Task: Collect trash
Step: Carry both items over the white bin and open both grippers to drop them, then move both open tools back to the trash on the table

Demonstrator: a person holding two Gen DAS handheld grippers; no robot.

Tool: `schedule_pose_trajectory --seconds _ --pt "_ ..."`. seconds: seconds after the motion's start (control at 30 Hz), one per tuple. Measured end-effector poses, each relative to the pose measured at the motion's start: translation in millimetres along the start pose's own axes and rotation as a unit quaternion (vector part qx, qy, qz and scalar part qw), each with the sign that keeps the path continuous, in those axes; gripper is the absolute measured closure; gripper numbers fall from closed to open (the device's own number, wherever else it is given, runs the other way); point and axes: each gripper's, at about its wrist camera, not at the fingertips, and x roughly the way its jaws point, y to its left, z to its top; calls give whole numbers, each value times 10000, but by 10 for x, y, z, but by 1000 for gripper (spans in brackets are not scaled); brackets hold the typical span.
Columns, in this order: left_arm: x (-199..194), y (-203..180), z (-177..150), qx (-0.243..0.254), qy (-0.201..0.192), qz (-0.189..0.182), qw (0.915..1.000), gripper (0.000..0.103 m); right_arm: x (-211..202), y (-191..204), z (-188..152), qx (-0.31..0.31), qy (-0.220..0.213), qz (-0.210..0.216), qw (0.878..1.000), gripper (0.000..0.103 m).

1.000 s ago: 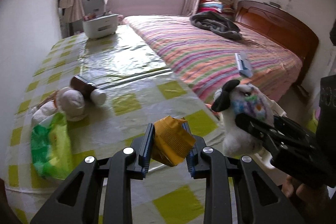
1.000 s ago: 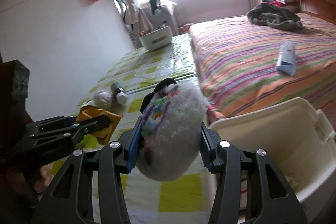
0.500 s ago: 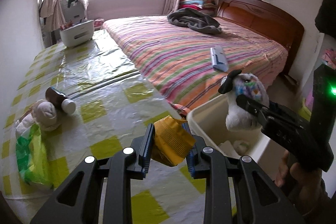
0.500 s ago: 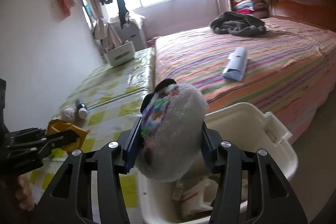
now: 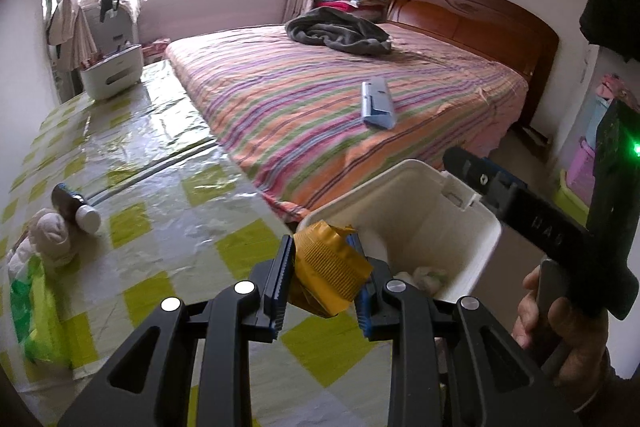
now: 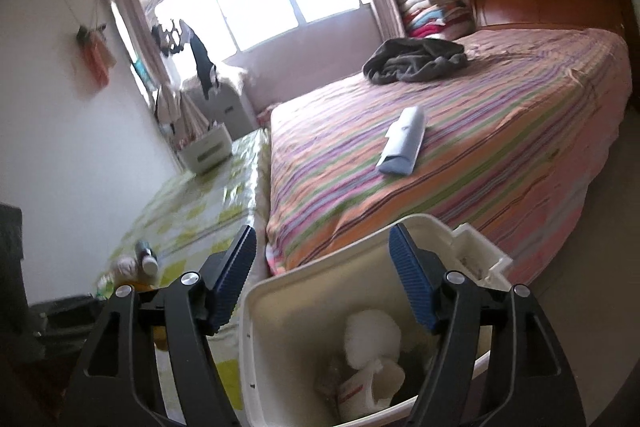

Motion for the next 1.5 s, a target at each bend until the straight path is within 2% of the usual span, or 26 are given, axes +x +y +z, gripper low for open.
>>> schedule_pose_trajectory --seconds 0.3,0.7,0.8,0.87,0.9,1.1,1.23,1.37,1.5 --pt "170 -287 63 125 136 -257 9995 76 -133 -234 91 436 -333 -44 9985 32" --pt "298 -567 143 312 109 -370 9988 72 -220 -427 101 716 -479 -95 9962 31" --pt "309 -598 157 351 54 -327 9988 56 -232 -430 74 755 -476 -107 9960 31" --pt "313 -618 169 374 39 -301 9988 40 -219 -419 63 738 -446 -108 9962 31" --pt "311 -616 173 378 42 -282 9989 37 -213 -411 55 730 -439 -109 9963 31" --pt "189 -450 177 380 -16 -79 9992 34 -180 -342 52 685 -396 -59 9968 31" --pt "25 -158 108 260 -156 150 9994 30 -120 -246 36 604 -324 -2 9976 30" --pt "-65 131 7 209 -254 558 9979 29 -15 -94 8 448 -169 75 9988 30" --pt "-119 386 -38 -48 -324 692 9971 29 94 106 -56 295 11 208 9993 30"
